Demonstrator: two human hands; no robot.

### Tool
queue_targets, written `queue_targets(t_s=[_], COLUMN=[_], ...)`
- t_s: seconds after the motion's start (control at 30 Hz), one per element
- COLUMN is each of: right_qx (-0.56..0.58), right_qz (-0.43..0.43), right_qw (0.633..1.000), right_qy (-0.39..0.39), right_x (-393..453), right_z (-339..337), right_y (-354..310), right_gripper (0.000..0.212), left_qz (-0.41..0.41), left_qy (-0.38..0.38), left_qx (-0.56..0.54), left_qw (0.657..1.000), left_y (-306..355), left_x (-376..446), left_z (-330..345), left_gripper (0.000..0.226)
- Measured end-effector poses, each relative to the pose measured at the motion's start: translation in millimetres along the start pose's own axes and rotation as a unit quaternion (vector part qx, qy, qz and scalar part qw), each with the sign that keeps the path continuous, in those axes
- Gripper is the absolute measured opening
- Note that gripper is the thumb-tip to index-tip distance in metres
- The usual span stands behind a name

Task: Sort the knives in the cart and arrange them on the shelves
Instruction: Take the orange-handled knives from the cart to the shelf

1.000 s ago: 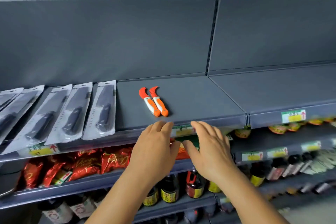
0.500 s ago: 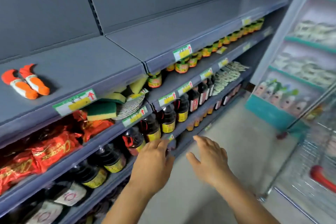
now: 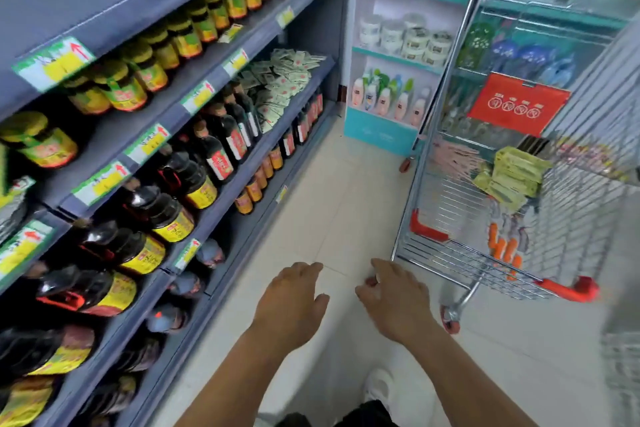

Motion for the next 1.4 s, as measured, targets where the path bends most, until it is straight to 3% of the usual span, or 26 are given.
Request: queue_targets(t_s=[0.2, 0.37, 0.7, 1.1, 1.4], right_qx=[0.03, 0.07, 0.16, 0.215, 0.307], right_qz=[0.052, 0.11, 0.182, 0.245, 0.327], right_qw=[0.998, 0.99, 0.963, 0.937, 0.891], right_qy=[0.034, 0.052, 0.117, 0.123, 0.068], right_x=[4, 10, 40, 150, 234], right_z=[-47, -76, -125, -174, -138], right_y=[97, 160, 239, 288, 354], right_gripper=[0.044, 0.054, 0.057, 0.053, 0.058], left_qz=[0.049, 0.107, 0.198, 0.216, 0.171], left_qy=[-0.035, -0.052, -0.101, -0.185, -0.254], left_qx=[0.005, 0.02, 0.045, 0.097, 0.094], left_qw=[0.998, 0.993, 0.974, 0.954, 0.947], left_y=[93, 159, 254, 301, 304], left_x=[57, 100, 199, 341, 423], left_z=[29, 37, 43, 53, 104], left_gripper=[0.057, 0.047, 0.049, 0.055, 0.063])
Point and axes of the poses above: each hand's wrist, its own x-axis towards the middle knuckle, its own z-axis out of the palm, y = z × x, the point moved 1 cm from there along x, towards the middle knuckle, and after that the axes turned 12 degrees about -y, right-handed, at the moved point
